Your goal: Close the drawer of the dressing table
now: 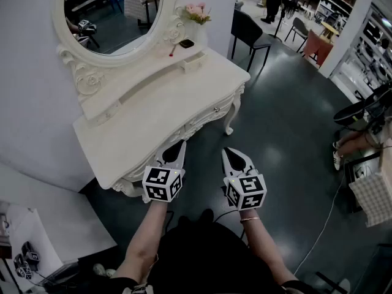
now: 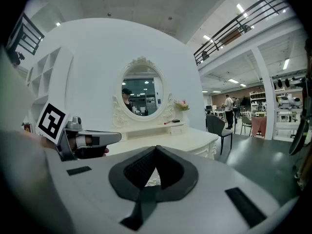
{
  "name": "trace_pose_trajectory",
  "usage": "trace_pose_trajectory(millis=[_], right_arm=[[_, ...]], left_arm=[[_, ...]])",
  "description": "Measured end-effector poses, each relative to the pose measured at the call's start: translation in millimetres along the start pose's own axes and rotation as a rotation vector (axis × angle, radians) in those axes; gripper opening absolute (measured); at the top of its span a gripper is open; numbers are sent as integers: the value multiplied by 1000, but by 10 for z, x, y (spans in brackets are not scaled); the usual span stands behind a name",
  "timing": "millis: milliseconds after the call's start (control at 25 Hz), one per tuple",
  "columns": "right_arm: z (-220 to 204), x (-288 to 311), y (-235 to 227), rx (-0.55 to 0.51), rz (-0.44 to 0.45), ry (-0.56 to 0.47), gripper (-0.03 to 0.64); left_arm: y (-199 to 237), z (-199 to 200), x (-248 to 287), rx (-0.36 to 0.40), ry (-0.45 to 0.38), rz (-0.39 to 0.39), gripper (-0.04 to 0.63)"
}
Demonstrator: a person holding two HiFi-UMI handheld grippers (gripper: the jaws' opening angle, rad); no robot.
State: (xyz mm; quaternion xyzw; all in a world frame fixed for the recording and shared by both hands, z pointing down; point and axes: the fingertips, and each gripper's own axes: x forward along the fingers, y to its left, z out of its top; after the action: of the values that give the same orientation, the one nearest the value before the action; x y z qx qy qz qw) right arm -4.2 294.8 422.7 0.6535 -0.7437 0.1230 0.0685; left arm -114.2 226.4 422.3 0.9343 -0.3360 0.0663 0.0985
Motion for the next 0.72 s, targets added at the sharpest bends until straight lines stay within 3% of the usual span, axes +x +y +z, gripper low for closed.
trace_pose_trajectory(millis=[720], right_arm=[[82, 194, -296, 11, 21, -31, 6]], left_arm=[[-15, -11, 302, 4, 3, 7, 5]])
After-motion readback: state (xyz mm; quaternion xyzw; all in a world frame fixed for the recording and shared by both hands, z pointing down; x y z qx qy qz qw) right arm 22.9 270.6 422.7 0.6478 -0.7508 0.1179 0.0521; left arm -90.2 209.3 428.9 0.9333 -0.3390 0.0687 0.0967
